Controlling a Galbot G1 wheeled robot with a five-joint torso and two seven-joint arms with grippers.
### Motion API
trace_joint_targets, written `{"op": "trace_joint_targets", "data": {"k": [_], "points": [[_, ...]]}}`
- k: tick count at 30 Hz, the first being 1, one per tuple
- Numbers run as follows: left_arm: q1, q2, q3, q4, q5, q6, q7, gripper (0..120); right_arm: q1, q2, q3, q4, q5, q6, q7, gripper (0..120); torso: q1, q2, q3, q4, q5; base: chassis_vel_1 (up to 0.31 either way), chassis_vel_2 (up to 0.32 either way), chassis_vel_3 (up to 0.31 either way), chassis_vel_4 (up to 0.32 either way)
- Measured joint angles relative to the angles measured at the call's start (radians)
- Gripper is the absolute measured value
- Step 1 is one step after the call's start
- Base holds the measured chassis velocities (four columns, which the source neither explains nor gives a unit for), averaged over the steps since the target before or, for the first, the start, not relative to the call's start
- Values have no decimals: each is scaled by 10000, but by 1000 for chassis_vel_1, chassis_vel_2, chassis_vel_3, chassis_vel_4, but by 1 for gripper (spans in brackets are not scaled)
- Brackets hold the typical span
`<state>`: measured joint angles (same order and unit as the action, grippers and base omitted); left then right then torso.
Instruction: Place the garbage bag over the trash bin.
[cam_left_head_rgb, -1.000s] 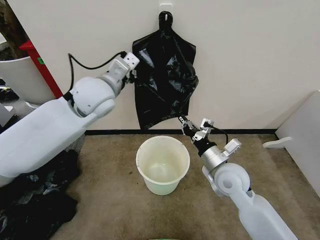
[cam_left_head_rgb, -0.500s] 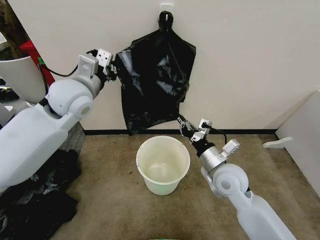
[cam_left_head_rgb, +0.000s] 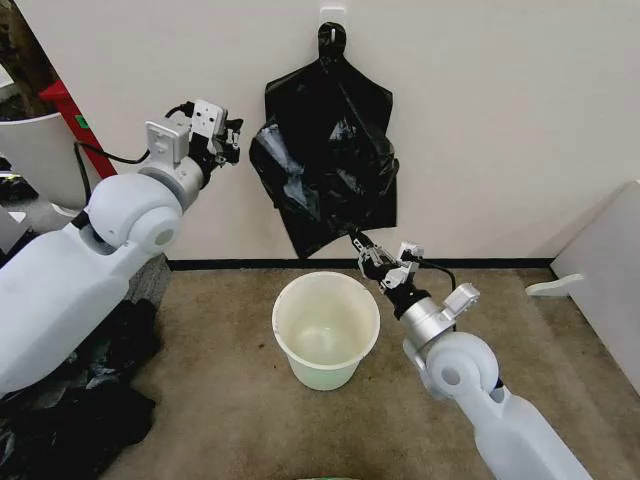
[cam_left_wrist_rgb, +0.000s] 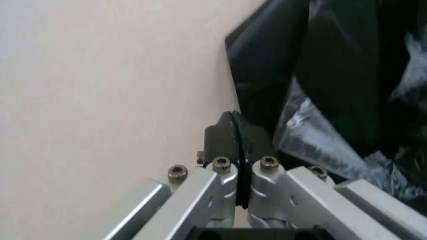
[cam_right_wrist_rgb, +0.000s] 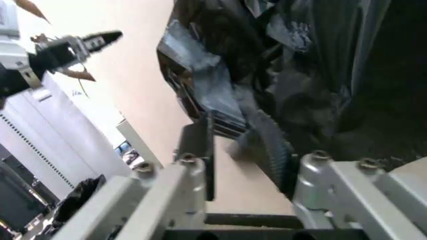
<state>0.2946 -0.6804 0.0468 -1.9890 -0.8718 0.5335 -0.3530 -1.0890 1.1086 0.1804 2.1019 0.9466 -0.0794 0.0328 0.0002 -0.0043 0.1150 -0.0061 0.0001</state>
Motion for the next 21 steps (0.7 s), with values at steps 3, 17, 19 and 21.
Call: {"op": "trace_joint_targets", "data": {"k": [3, 17, 19, 21], "points": [[577, 107, -121, -497, -60, 273, -125, 0, -52, -21, 68, 78, -99, 4, 10, 40, 0, 0, 0, -1, 3, 0, 0, 0, 0], [2997, 908, -1169, -2068, -427, 600, -434, 0, 1206, -517, -180, 405, -3856, -452, -116, 88, 0, 1, 0, 2, -1, 0, 0, 0, 0], [3102, 979, -1235, -2147, -407, 584, -445, 0, 1795, -529, -430, 86, -5092, -660, -285, 96, 0, 1, 1, 2, 0, 0, 0, 0, 0], [3178, 1055, -1286, -2262, -402, 578, -448, 0, 2335, -543, -735, -62, -5851, -971, -308, 99, 0, 0, 2, 1, 0, 0, 0, 0, 0]]}}
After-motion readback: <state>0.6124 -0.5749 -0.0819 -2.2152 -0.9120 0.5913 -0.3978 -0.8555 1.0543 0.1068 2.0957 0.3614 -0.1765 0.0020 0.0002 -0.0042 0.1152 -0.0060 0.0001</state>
